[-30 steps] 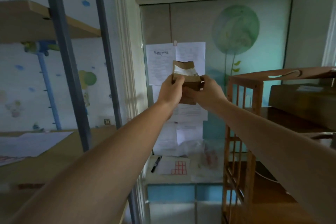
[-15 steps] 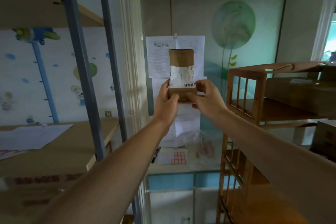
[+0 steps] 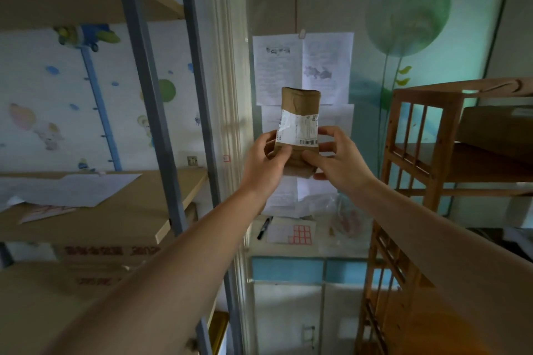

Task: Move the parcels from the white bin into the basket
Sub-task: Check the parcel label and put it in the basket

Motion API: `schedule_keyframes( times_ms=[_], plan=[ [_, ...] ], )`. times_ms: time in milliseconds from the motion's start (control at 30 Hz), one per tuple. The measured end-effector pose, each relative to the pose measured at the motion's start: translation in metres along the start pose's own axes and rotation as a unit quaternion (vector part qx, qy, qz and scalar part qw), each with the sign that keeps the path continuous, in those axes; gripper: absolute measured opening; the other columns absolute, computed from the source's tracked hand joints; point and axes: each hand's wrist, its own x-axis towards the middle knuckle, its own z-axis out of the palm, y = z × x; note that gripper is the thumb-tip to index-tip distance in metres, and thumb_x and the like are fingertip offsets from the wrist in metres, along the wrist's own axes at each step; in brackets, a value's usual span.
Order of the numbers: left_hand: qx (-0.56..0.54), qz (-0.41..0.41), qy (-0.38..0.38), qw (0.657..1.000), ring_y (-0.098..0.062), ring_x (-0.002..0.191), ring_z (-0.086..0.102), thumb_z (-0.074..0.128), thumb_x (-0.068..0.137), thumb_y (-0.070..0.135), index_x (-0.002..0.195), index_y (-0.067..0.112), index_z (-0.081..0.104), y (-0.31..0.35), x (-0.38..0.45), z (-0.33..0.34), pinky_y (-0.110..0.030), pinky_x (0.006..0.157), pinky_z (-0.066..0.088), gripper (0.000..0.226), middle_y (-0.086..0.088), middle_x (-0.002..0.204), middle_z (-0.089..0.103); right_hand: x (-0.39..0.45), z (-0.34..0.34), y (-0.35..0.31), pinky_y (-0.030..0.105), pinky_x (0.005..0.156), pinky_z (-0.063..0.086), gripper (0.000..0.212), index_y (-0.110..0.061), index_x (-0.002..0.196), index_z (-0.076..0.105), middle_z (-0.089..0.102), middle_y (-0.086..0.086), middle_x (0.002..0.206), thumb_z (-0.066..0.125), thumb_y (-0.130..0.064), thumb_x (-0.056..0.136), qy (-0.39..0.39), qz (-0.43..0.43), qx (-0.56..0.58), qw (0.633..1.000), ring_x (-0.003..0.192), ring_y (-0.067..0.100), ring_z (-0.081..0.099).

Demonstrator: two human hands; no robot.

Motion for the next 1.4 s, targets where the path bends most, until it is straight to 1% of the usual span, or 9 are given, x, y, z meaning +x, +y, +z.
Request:
schedule_keyframes(
  times_ms=[133,233,367,433,600,900,1067,1200,1400],
  plan=[
    [-0.017,-0.012,0.017,1.000,-0.012,0.111,0.068,0.062,0.099,0.016,0.122,0.030,0.059,-0.007,-0.008,0.020,-0.032,0.096,0.057,0.027,0.003,0.119,0.070,0.001,-0.019,0.011,0.037,0.078,0.063,0.060,-0.029,0.144,0.047,0.065,0.000,0.116,0.076,-0.023,0.091,-0.022,-0.016,-0.009,1.000,0.098,0.019,0.071],
    [-0.013,0.016,0.025,0.999,-0.004,0.110,0.067,0.061,0.100,0.013,0.134,0.019,0.057,-0.013,-0.020,0.032,-0.021,0.091,0.055,0.035,0.005,0.120,0.069,-0.002,-0.031,0.022,0.041,0.085,0.063,0.064,-0.032,0.146,0.046,0.066,-0.003,0.116,0.076,-0.025,0.090,-0.036,-0.044,-0.022,0.998,0.100,0.016,0.071],
    [0.039,0.048,0.061,0.996,0.002,0.105,0.066,0.063,0.099,0.013,0.136,0.014,0.055,-0.010,-0.027,0.026,-0.015,0.086,0.054,0.039,0.007,0.118,0.069,-0.011,-0.024,0.027,0.018,0.080,0.055,0.064,-0.031,0.148,0.045,0.064,-0.016,0.111,0.075,-0.025,0.092,-0.048,-0.117,-0.014,0.992,0.096,-0.002,0.068],
    [0.060,0.069,0.094,0.991,0.004,0.104,0.067,0.065,0.097,0.012,0.133,0.012,0.057,-0.005,-0.033,0.013,-0.014,0.084,0.054,0.036,0.007,0.117,0.069,-0.015,-0.011,0.024,0.017,0.082,0.056,0.065,-0.029,0.150,0.043,0.065,-0.016,0.114,0.074,-0.023,0.093,-0.060,-0.139,0.025,0.988,0.099,-0.006,0.067],
    [0.104,0.097,0.162,0.977,-0.002,0.113,0.066,0.070,0.095,0.017,0.134,0.014,0.054,0.011,-0.064,-0.028,-0.020,0.090,0.056,0.042,0.004,0.126,0.067,-0.029,0.033,0.003,0.032,0.091,0.060,0.060,-0.031,0.147,0.044,0.064,-0.015,0.118,0.072,-0.023,0.094,-0.099,-0.175,0.112,0.973,0.109,0.002,0.065],
    [0.126,0.082,0.250,0.956,-0.001,0.109,0.068,0.075,0.091,0.014,0.126,0.025,0.060,0.037,-0.127,-0.112,-0.019,0.086,0.057,0.040,0.009,0.121,0.071,-0.080,0.104,-0.048,0.010,0.079,0.054,0.057,-0.029,0.147,0.047,0.062,-0.022,0.114,0.069,-0.017,0.096,-0.162,-0.210,0.165,0.950,0.106,-0.009,0.060],
    [0.128,0.079,0.262,0.953,-0.009,0.115,0.067,0.077,0.089,0.018,0.132,0.021,0.060,0.052,-0.163,-0.162,-0.033,0.096,0.058,0.046,0.006,0.126,0.071,-0.118,0.140,-0.081,0.031,0.091,0.060,0.056,-0.030,0.145,0.048,0.066,-0.018,0.117,0.070,-0.018,0.094,-0.159,-0.218,0.166,0.948,0.109,0.002,0.064],
    [0.124,0.070,0.246,0.959,-0.010,0.116,0.067,0.079,0.087,0.017,0.131,0.020,0.060,0.066,-0.195,-0.214,-0.039,0.099,0.058,0.048,0.004,0.126,0.070,-0.158,0.173,-0.111,0.023,0.086,0.059,0.059,-0.028,0.147,0.045,0.062,-0.024,0.114,0.070,-0.018,0.095,-0.161,-0.225,0.143,0.950,0.107,-0.004,0.062],
    [0.078,0.042,0.228,0.970,-0.011,0.113,0.069,0.082,0.083,0.011,0.124,0.020,0.062,0.078,-0.232,-0.292,-0.039,0.097,0.059,0.047,0.004,0.120,0.073,-0.208,0.224,-0.152,0.013,0.074,0.056,0.060,-0.031,0.146,0.045,0.064,-0.018,0.113,0.070,-0.019,0.094,-0.157,-0.228,0.127,0.952,0.104,-0.007,0.063]
  ],
)
